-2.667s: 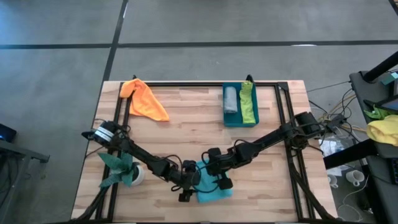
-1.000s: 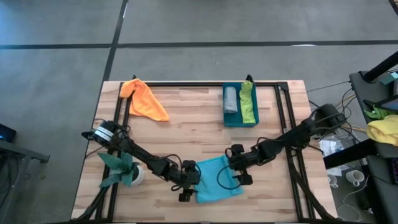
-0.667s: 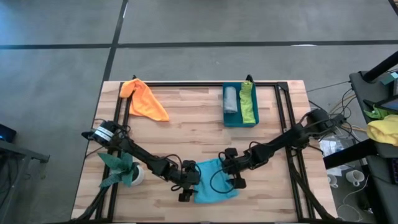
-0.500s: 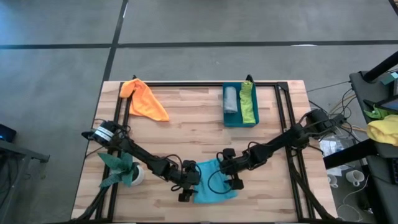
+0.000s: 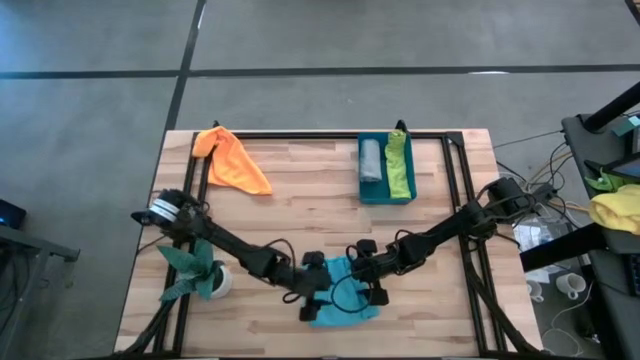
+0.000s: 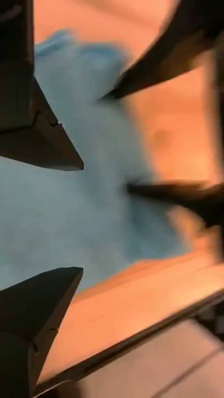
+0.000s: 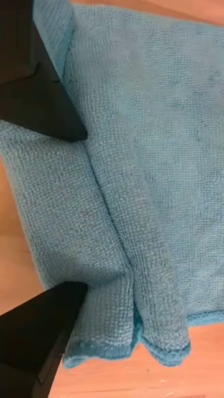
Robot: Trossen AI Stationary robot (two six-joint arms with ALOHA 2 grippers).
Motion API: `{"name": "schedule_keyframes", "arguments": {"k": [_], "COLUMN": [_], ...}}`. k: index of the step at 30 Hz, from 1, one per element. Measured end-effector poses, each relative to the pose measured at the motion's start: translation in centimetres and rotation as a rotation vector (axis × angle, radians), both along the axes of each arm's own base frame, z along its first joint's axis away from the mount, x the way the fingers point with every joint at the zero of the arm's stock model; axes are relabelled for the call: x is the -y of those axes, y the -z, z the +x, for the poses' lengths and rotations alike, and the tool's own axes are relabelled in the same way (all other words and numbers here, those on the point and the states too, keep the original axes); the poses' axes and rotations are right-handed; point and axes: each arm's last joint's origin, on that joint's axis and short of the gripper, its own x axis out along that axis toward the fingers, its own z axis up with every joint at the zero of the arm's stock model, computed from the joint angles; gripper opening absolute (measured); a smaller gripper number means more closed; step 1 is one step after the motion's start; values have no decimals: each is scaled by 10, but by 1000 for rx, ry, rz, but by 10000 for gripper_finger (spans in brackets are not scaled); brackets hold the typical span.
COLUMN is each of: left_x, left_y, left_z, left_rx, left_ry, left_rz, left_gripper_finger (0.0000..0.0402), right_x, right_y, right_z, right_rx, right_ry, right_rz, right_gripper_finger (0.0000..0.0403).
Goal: Roll microfiber towels into tight, uniform cylinder then place into a basket
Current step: Roll the blue towel
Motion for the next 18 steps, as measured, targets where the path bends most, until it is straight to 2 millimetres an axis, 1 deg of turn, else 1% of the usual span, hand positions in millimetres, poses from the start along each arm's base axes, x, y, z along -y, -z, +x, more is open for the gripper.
{"name": "schedule_keyframes", "arguments": {"k": [3, 5, 7, 10, 13, 16, 18], "left_x": [-10, -17, -19, -14, -7, -3, -1], "left_y": [0, 8, 19, 26, 35, 42, 39], "left_z": [15, 23, 30, 40, 49, 54, 60], "left_rx": [170, 215, 232, 275, 263, 237, 233], "left_ry": [-96, -116, -80, -17, 38, 44, 13], "left_rz": [26, 33, 8, -42, -69, -61, -43], "left_gripper_finger": [251, 251, 251, 251, 251, 251, 251], "right_x": [0, 0, 0, -1, -2, -2, -2], "right_y": [0, 0, 0, -2, -4, -4, -4], "right_z": [0, 0, 0, 2, 4, 4, 4], "right_rx": [2, 3, 5, 8, 16, 16, 13], "right_ry": [-8, -8, -8, -9, -10, -9, -2], "right_rz": [-2, -1, 0, 2, 8, 8, 12], "right_gripper_finger": [384, 384, 384, 384, 384, 384, 384]}}
